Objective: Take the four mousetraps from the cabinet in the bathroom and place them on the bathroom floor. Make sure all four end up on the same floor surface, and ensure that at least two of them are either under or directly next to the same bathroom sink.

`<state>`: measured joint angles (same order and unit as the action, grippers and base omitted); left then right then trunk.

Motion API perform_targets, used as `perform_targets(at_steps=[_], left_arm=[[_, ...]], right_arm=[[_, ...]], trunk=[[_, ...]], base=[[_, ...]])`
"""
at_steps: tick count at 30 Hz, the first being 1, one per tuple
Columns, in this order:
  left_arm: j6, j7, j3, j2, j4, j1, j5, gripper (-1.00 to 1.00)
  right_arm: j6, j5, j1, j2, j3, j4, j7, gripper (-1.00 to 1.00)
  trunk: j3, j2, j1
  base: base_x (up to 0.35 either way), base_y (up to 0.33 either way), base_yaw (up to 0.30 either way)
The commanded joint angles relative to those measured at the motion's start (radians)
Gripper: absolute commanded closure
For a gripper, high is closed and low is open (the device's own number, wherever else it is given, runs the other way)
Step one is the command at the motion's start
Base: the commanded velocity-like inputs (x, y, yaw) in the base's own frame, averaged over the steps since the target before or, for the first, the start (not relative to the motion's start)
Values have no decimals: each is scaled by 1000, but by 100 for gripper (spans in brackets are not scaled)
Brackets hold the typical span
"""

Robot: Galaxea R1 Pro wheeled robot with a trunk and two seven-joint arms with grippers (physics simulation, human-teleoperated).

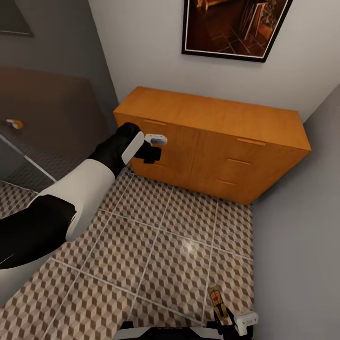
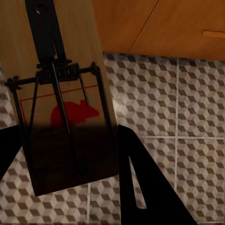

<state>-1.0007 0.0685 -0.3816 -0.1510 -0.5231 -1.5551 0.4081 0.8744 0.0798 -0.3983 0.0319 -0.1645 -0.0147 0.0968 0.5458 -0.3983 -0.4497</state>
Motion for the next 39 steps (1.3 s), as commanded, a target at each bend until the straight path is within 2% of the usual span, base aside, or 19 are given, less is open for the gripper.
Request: perform_targets(at_steps=[1,5,8,10,12,14,18,22,25,26,27,29,31,32,35,39], left_arm=[[-3,5,-5,1,0,-1,8,100],[-1,5,-5,2,2,11,8,100],[3,5,-5,7,3,46,7,100],[6,3,-5,15,3,86,6,100],[14,2,-5,29,4,157,5,100],[54,0,-5,43,4,222,4,100],[179,-2,-6,72,27,334,3,100],[289,-4,-6,88,120,414,3,100],[453,-6,-7,89,258,456,2,100],[519,-7,-8,89,315,465,2,100],[619,-10,-8,88,408,474,2,100],[739,-12,-9,84,520,483,2,100],[803,-13,-9,84,560,498,2,100],[842,-13,-9,85,580,530,2,100],[885,-12,-11,87,594,598,-4,100],[979,-13,-12,111,600,675,-16,100]], right_arm=[[2,12,-1,0,-1,1,14,100],[1,12,-1,0,-1,1,14,100],[-1,12,-1,0,-1,1,14,100],[-2,12,-1,0,-1,1,13,100],[-3,12,-1,0,-1,1,13,100],[-4,12,-1,0,-1,1,12,100],[-5,12,-1,0,-1,1,12,100],[-5,12,-1,1,-1,1,12,100],[-5,12,-1,3,0,0,11,100],[-5,12,-1,5,0,0,10,100],[-5,12,-1,7,0,0,10,100],[-5,12,-1,10,1,0,9,100],[-4,12,-1,12,1,-1,8,100],[-4,12,-1,15,2,-2,7,100],[-3,12,-1,24,2,-2,-3,100],[-4,12,-1,28,2,-3,-47,100]], trunk=[[1,-2,0],[1,-2,0],[1,-2,0],[1,-2,0],[1,-2,0],[1,-2,0],[1,-2,0],[1,-2,0],[1,-2,0],[1,-2,0],[1,-2,0],[1,-2,0],[1,-2,0],[1,-2,0],[1,-2,0],[1,-2,0]], base=[[-52,24,0],[-24,11,0],[-5,2,0],[-1,1,0],[0,0,0],[0,0,0],[0,0,0],[0,0,0],[0,0,0],[0,0,0],[0,0,0],[0,0,0],[0,0,0],[0,0,0],[0,0,0],[0,0,0]])
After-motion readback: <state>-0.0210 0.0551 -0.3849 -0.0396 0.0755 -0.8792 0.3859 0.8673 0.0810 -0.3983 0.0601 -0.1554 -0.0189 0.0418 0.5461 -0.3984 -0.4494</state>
